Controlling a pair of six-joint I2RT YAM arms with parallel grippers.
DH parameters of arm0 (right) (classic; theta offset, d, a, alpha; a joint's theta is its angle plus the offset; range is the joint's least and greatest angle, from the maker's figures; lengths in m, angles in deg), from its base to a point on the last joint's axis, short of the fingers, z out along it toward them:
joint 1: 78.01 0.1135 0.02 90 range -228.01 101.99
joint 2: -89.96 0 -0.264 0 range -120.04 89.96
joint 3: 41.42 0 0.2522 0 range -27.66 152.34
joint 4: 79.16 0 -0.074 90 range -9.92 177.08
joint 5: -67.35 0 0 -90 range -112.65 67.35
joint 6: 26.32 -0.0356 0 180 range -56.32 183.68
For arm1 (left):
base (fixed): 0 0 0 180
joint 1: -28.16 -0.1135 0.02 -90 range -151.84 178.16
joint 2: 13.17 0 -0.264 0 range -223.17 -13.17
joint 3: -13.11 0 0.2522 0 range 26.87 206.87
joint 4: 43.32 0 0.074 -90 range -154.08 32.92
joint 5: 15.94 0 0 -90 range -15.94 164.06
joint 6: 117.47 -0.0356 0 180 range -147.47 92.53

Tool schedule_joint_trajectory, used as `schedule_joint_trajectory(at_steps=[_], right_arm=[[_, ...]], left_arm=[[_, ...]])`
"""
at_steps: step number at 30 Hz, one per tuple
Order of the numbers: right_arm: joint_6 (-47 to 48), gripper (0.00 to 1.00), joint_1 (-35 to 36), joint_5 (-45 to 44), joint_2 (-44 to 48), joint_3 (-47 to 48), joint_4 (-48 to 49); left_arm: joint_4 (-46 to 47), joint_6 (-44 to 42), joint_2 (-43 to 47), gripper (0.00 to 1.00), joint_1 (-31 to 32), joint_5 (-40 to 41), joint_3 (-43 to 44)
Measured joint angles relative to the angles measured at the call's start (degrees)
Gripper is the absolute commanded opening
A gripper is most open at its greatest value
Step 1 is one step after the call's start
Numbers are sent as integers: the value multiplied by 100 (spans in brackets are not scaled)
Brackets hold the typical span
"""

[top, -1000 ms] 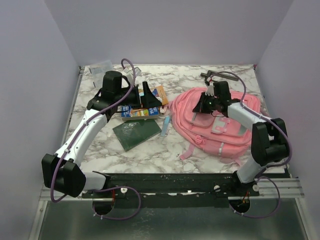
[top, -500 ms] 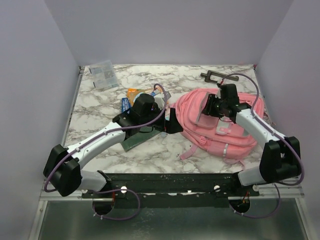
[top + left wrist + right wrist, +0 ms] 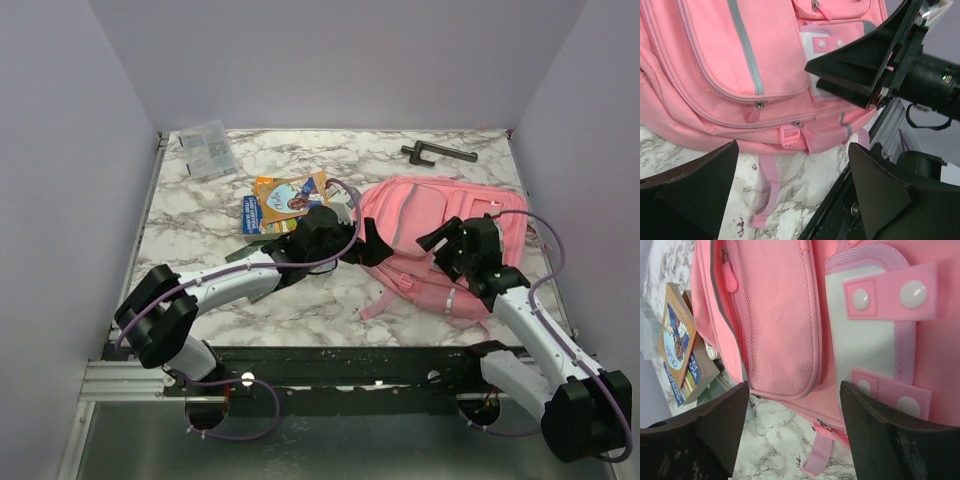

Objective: Pack the student bag
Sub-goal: Unzip the student bag at the center of the board.

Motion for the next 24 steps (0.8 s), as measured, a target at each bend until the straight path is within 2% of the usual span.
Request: schedule_joint_trajectory(at_steps=[3,7,10,14,15,20,24], right_arm=[[-496,59,-2,2,103,-448,487],[-1036,57,-2,59,-7,-916,1246],[-1252,47,-2,98,-251,-1062,1637],[-1342,5,-2,144,-599,-1064,1954],[-1316,1,-2,160,-656,-1062,1998],[-911,1,-2,177,-695,-752,1576],[-518,1,-2,125,-341,-496,1049]], left_arm=[[236,90,-52,91,35,144,-37],[498,116,-57,88,116,269,-144],[662,136,-90,86,157,365,-225],[824,109,-240,76,238,501,-238],[866,79,-330,73,273,544,-234],[824,57,-835,70,317,688,-94],[623,33,-1410,66,306,717,293]])
